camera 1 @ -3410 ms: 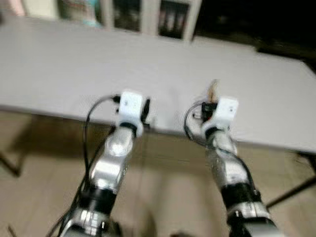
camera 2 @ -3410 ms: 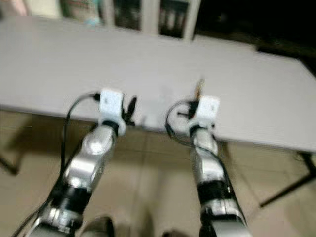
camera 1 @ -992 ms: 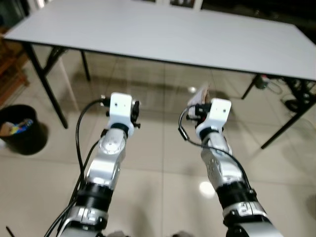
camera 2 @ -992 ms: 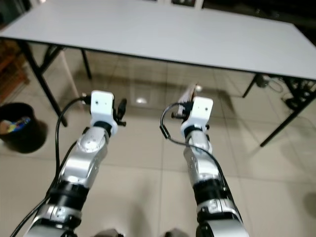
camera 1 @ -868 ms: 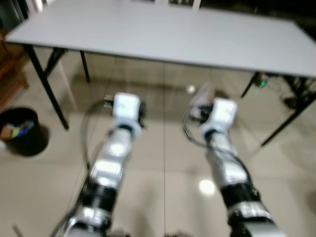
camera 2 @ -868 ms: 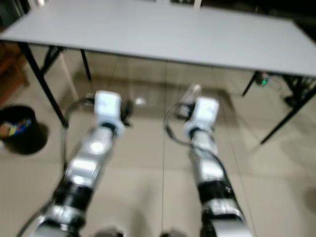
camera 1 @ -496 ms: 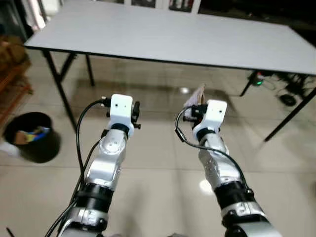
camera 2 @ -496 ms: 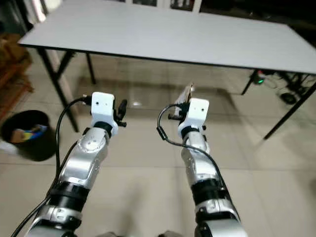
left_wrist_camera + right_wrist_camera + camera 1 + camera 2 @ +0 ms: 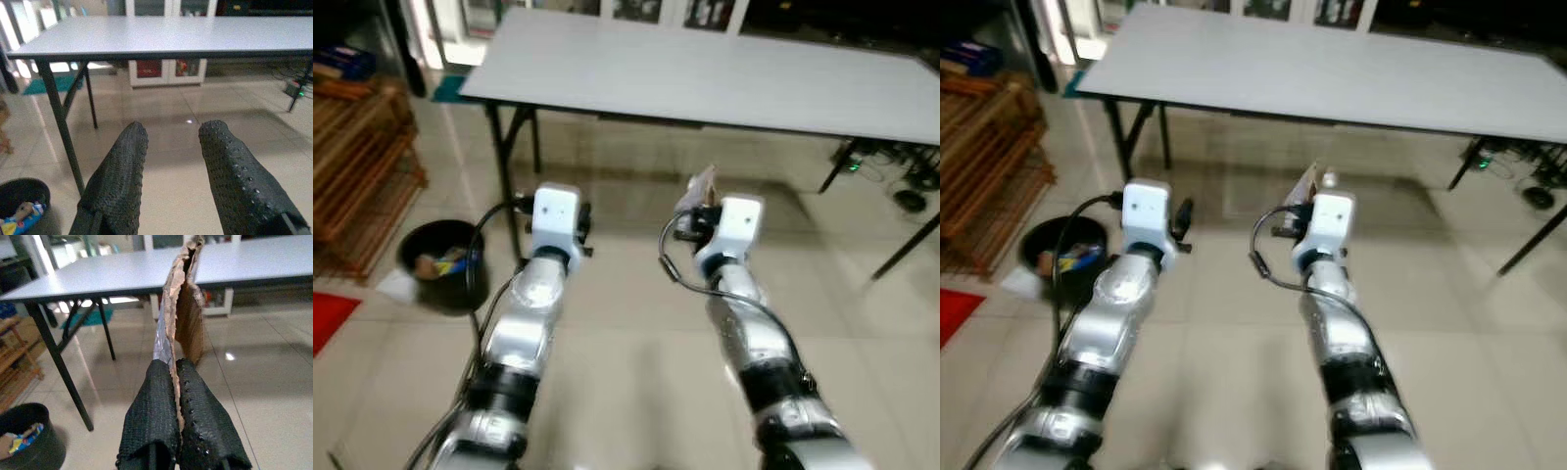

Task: Picking trash to rubbish bin

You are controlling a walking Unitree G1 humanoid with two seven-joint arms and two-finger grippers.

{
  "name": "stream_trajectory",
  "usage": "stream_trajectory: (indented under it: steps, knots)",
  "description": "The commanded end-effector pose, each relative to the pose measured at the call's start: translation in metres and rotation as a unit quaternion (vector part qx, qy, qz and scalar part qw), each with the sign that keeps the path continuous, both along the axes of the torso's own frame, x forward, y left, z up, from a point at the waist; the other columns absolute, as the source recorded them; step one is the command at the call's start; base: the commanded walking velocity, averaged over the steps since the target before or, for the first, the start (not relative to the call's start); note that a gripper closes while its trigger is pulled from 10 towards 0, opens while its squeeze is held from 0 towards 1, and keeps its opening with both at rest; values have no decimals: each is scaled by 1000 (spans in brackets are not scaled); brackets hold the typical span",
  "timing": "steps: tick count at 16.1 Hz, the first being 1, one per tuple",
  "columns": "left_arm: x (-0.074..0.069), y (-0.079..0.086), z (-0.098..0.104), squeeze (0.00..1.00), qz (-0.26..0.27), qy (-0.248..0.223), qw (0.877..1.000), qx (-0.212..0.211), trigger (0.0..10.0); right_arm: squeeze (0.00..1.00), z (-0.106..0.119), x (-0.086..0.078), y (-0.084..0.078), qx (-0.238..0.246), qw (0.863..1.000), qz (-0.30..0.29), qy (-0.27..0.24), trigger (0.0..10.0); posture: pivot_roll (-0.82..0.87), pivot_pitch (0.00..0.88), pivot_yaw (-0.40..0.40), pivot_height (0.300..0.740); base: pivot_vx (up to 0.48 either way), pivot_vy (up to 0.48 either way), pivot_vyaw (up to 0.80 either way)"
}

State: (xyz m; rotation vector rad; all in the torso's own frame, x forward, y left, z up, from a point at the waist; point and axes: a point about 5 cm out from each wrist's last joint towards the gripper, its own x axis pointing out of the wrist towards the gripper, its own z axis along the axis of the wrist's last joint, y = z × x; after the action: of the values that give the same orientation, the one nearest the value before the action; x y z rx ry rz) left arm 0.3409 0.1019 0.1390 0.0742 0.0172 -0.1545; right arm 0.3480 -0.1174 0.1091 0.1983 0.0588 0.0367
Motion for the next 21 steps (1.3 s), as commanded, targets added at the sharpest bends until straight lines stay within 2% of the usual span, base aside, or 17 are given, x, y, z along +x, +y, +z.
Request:
stream_trajectory:
  steps: [1,21]
  knots:
    - [2,1,4,0,-1,-5,1000,7,10000,0,3,1,-1,3,1000,-3,-3,10000,-23,66,-118,740,0,480,0]
    - [4,6,5,0,7,-5,1000,13,10000,0,3,1,0,9,1000,3,0,10000,-24,88,-113,740,0,480,0]
